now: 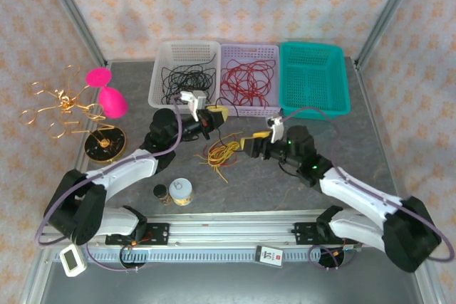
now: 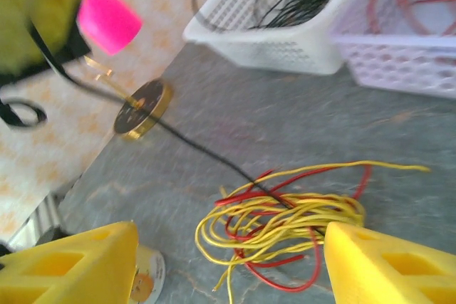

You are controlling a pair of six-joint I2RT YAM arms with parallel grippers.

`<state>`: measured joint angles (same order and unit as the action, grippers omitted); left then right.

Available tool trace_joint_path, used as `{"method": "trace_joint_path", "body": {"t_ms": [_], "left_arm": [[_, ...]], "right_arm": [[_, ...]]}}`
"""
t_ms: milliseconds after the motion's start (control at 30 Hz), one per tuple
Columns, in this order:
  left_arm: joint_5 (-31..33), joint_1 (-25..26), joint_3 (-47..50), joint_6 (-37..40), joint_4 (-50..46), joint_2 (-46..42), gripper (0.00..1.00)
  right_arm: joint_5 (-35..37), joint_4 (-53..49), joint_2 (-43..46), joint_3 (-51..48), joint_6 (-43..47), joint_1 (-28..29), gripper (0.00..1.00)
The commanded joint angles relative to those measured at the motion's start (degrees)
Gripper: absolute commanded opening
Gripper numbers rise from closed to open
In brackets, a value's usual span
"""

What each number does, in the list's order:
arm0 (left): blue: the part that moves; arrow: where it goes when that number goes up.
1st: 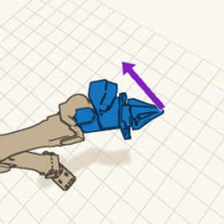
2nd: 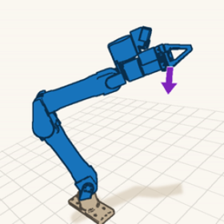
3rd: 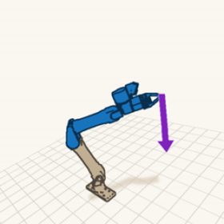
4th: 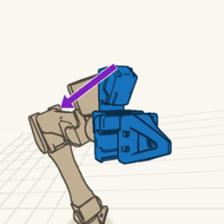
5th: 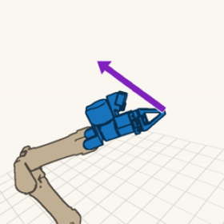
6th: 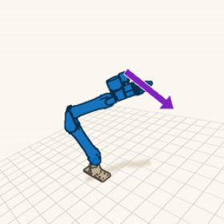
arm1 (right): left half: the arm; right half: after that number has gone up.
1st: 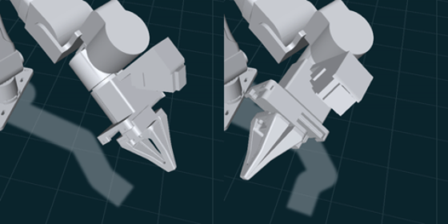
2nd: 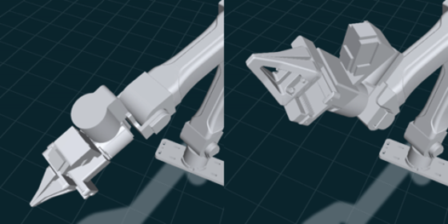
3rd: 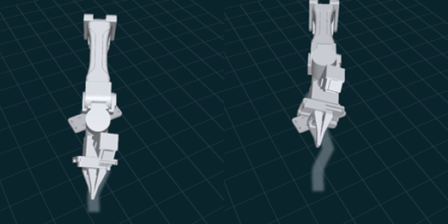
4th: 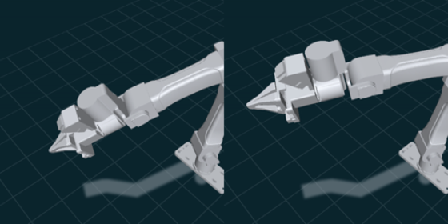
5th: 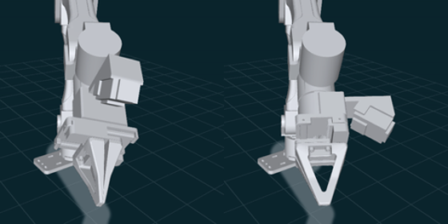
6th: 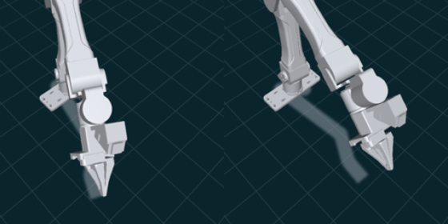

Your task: Untangle the cables

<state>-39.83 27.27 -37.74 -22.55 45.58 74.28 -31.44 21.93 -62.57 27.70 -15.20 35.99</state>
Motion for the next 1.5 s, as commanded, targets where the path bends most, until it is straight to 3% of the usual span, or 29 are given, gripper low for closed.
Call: {"method": "trace_joint_path", "body": {"t_ms": [0, 133, 400, 733, 1000, 1267, 1467], "left_arm": [[1.15, 0.85, -2.64, -3.95, -2.59, -2.94, 0.00], [1.81, 1.33, -3.82, -4.67, -4.37, -5.08, 0.00], [2.37, 1.65, -4.56, -7.15, -5.11, -7.04, 0.00], [2.44, 2.05, -5.81, -7.72, -5.36, -7.81, 0.00], [4.13, 2.46, -10.28, -5.83, -10.44, -10.54, 0.00], [7.63, 2.53, -21.61, 0.14, -22.60, -11.40, 0.00], [16.07, 2.55, -33.64, 7.93, -35.48, -10.16, 0.00]], "right_arm": [[-5.63, 22.75, -5.88, 0.61, 5.08, 3.22, 0.69], [-8.61, 26.05, -14.56, 5.59, 9.23, 6.62, 0.66], [2.50, 29.96, -23.58, 7.88, 11.55, 7.43, 0.50], [3.58, 27.85, -38.34, 14.87, 11.95, 7.43, 0.37], [10.18, 13.11, -43.93, 18.04, 7.55, 6.83, 0.25], [13.86, 5.83, -47.67, 18.83, 6.86, 5.06, 0.15], [15.95, 5.14, -48.79, 17.35, 7.07, 4.97, 0.14]]}}
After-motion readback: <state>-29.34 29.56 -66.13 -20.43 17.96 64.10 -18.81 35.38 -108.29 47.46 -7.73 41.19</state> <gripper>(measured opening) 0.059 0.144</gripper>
